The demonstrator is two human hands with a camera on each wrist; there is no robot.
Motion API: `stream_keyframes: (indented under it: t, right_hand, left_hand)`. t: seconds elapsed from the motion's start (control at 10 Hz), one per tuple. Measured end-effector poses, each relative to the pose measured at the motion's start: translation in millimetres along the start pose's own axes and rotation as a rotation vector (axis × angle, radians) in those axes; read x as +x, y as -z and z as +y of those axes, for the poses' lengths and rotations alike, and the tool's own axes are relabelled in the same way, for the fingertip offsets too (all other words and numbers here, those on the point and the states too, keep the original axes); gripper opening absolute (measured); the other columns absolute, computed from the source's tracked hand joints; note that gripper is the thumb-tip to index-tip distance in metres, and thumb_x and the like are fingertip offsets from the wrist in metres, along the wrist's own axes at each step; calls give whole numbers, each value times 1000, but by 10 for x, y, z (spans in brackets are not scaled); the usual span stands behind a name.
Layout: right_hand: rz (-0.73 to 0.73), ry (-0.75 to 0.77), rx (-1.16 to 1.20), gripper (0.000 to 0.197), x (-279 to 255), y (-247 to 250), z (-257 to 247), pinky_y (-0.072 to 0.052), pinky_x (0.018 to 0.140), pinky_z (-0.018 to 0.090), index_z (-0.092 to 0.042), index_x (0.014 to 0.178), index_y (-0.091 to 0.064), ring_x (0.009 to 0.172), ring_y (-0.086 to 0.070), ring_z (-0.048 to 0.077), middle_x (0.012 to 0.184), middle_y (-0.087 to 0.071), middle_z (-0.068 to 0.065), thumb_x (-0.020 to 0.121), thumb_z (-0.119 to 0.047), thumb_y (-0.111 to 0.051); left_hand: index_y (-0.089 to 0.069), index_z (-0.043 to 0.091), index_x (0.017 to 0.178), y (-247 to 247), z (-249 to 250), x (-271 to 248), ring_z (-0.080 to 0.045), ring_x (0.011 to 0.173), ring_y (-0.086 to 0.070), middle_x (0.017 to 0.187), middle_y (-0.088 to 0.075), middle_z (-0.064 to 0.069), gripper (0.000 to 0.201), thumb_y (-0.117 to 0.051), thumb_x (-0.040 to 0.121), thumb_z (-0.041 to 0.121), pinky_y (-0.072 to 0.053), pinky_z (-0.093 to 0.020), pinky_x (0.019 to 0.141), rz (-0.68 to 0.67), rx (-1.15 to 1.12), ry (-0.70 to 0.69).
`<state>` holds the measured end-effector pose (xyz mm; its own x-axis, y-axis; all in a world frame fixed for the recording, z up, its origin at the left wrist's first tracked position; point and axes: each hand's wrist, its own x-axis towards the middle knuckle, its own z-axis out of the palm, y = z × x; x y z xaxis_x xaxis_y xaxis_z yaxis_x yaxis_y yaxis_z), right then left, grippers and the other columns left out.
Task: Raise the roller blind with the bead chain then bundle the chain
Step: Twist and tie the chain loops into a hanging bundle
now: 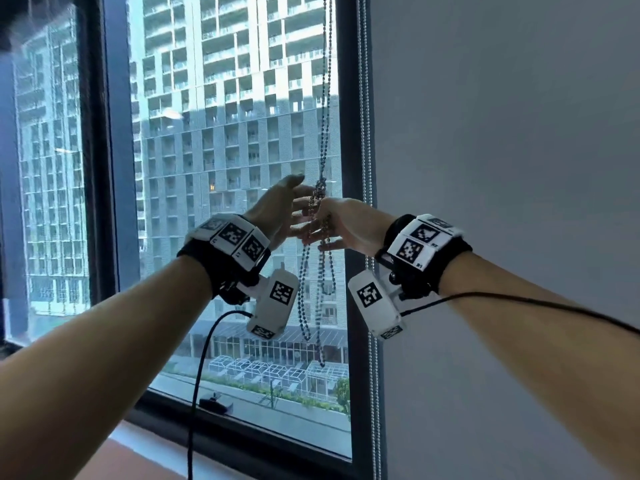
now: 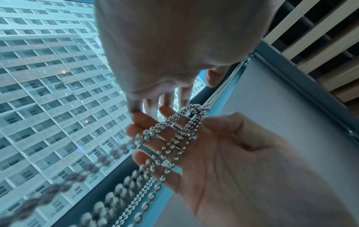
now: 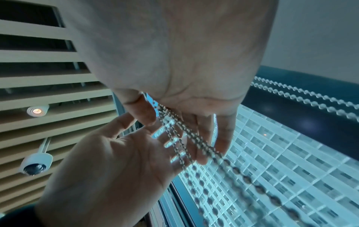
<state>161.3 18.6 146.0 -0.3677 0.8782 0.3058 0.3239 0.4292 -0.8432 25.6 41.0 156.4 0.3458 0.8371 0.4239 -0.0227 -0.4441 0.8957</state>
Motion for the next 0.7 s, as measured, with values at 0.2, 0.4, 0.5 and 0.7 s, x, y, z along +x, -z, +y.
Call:
stream_keyframes:
  t: [0.2,0.4,0.5,0.7]
  right_hand:
    - [-44,-20,-554,28,-246,26,-123,-43,101,44,-6,116,-53,125,-49,41,134,-52,25,103,-24,-35]
    - [-36,-177,-700,56,-335,100,-195,-52,82,34,-2,141,-40,108,-61,32,131,-58,24,102,-42,-34]
    - [73,-133,-697,75,-341,168,-235,-55,82,37,1,131,-50,92,-67,28,114,-68,21,96,-61,-26]
    - [-100,176,-608,66,-379,106,-230,-11,122,47,-14,154,-14,150,-15,27,163,-12,11,100,-53,-16]
  left_hand:
    - [-53,14,124,-42,-33,-86,-31,119,-56,128,-59,-13,61,-22,95,57,-37,-48,107,-2,31,38]
    - [-46,20,136,36,24,-303,-32,131,-45,144,-46,-15,83,-21,82,77,-31,-50,111,53,237,145]
    - [-39,23,143,51,103,-468,-32,139,-36,151,-37,-15,84,-21,81,77,-25,-51,113,59,332,183]
    - [-31,21,147,-41,308,-800,-28,146,-20,158,-25,-12,72,-18,91,64,-11,-50,116,166,616,186]
